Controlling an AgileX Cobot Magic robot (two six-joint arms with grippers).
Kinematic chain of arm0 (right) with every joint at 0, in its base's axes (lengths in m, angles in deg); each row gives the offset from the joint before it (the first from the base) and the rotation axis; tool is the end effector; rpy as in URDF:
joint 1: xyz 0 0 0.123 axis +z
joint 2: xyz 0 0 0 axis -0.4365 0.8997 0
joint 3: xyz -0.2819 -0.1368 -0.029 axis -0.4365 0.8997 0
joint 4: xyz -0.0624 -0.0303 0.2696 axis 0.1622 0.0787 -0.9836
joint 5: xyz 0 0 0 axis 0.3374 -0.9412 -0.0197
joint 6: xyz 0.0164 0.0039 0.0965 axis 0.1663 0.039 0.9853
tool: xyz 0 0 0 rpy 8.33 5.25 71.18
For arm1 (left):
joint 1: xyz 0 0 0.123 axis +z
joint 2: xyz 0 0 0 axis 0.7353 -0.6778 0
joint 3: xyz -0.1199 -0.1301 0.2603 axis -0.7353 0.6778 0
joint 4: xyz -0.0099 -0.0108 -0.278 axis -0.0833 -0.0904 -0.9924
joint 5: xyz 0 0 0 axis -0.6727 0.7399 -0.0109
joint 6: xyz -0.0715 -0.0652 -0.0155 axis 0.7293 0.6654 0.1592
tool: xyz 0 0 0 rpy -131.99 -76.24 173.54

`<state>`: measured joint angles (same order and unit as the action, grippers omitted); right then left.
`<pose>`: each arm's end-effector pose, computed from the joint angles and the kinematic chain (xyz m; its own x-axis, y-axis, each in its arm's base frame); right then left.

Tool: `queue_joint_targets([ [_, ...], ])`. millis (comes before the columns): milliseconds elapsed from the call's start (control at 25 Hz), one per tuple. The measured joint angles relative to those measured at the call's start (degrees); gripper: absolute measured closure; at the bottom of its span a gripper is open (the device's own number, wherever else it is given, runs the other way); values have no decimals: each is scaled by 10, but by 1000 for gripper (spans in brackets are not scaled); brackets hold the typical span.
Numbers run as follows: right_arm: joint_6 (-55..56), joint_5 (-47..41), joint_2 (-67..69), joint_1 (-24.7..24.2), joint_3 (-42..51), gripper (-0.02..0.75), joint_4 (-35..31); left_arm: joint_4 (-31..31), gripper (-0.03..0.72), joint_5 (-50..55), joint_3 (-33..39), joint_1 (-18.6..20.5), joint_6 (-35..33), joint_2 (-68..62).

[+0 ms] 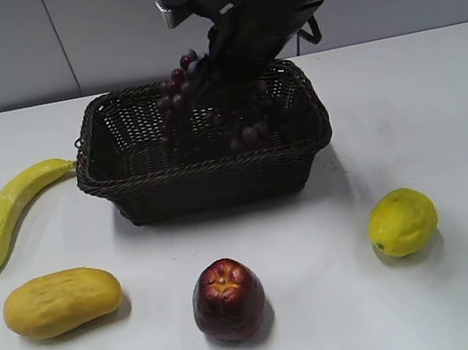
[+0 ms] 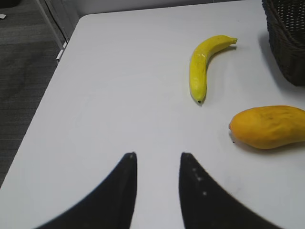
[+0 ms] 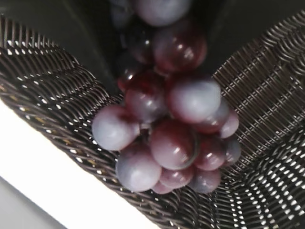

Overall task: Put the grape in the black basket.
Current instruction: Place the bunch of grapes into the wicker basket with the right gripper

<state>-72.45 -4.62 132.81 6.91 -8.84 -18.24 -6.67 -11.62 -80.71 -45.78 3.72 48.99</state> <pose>0.4321 0.2885 0.2071 -0.5046 -0.5423 -0.6718 -0.6927 0.7187 -0.0599 -0.0040 -0.0025 0.2782 -0.4914 0.0778 -0.8675 0.0391 0.9970 0.0673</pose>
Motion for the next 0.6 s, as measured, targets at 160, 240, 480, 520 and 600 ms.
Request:
queue_joint_targets([
  [160, 1, 11, 1, 0, 0, 391, -1, 0, 461, 0, 0, 0, 0, 0],
  [240, 2, 13, 1, 0, 0, 257, -2, 0, 461, 0, 0, 0, 0, 0],
  [480, 3, -9, -10, 0, -2, 97, -9, 0, 461, 0, 0, 0, 0, 0],
  [520, 4, -15, -20, 0, -2, 94, -10, 0, 461, 0, 0, 0, 0, 0],
  [600, 11, -32, -49, -2, -2, 92, -10, 0, 461, 0, 0, 0, 0, 0],
])
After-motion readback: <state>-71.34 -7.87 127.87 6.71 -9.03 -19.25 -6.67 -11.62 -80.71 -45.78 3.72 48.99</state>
